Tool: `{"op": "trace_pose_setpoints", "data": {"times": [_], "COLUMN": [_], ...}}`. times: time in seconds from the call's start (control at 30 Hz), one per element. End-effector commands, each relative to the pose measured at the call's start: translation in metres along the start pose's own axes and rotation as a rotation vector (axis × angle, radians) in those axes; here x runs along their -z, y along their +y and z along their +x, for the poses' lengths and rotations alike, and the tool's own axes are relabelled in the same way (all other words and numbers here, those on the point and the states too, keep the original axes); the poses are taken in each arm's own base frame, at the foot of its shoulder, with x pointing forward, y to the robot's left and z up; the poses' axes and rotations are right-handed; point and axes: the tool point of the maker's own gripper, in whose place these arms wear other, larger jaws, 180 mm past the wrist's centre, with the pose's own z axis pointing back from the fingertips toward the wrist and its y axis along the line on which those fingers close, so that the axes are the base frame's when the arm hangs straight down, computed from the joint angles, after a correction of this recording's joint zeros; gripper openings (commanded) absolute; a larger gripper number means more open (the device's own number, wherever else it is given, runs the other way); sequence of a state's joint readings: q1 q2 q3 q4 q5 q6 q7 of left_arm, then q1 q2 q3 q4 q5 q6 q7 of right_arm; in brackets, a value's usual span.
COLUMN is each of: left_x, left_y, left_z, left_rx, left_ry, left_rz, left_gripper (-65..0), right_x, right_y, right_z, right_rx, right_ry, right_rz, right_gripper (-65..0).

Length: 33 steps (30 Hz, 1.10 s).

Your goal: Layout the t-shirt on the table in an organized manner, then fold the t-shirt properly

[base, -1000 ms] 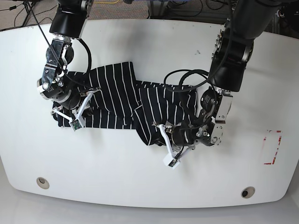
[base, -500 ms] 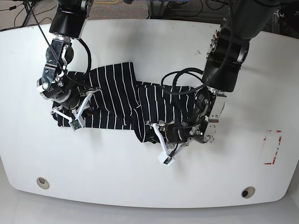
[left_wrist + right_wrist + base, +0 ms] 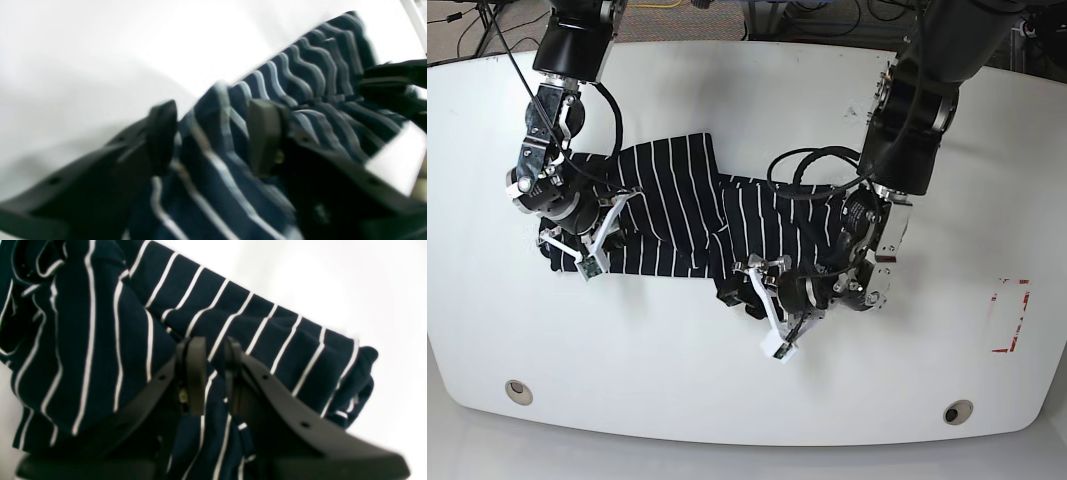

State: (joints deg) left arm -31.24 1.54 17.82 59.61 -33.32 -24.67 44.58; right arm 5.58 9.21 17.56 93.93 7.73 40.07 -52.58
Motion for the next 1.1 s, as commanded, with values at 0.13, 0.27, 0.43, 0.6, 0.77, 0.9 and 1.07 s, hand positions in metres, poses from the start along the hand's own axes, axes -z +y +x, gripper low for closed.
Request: {"op": "trace_pose_setpoints", "data": {"times": [0.13,0.27,0.43,0.6,0.77,0.9,1.07], "left_x": [-0.052,-0.072,-0.091,-0.099,-0.099,-0.097,-0.092], "left_y": [0.003,0.030,0.059,0.071,0.073,0.071,0.078], "left_z": [0.051,0.033,-0.006,-0.030,-0.045,-0.055,-0.070], "left_rx": [-0.018,-0.105,-0.192,-0.226,-0.245,-0.260,-0.277], "left_ry": [-0.173,-0.189,-0.167,-0.140,-0.137,-0.130,-0.088], "left_rz": [-0.051,-0.026,0.024,0.055,0.065,0.064,0.088], "left_gripper": [-29.4,-29.9,-33.9,-47.5,-52.4,-52.4,-52.4], "right_x": [-0.005,-0.005,-0.005,-0.005,-0.005,-0.005,-0.005], "right_y": [-0.007,-0.007,-0.007,-0.007,-0.007,-0.006,-0.005], "right_z": [0.017,0.017,0.017,0.016,0.016,0.017,0.017], "right_rx": [-0.010,-0.010,-0.010,-0.009,-0.009,-0.010,-0.009], "right_ry": [-0.054,-0.054,-0.055,-0.054,-0.054,-0.054,-0.055], "right_rz": [-0.014,-0.014,-0.016,-0.015,-0.015,-0.013,-0.012], "right_gripper": [-55.3,-55.3,-55.3,-55.3,-55.3,-55.3,-55.3]}}
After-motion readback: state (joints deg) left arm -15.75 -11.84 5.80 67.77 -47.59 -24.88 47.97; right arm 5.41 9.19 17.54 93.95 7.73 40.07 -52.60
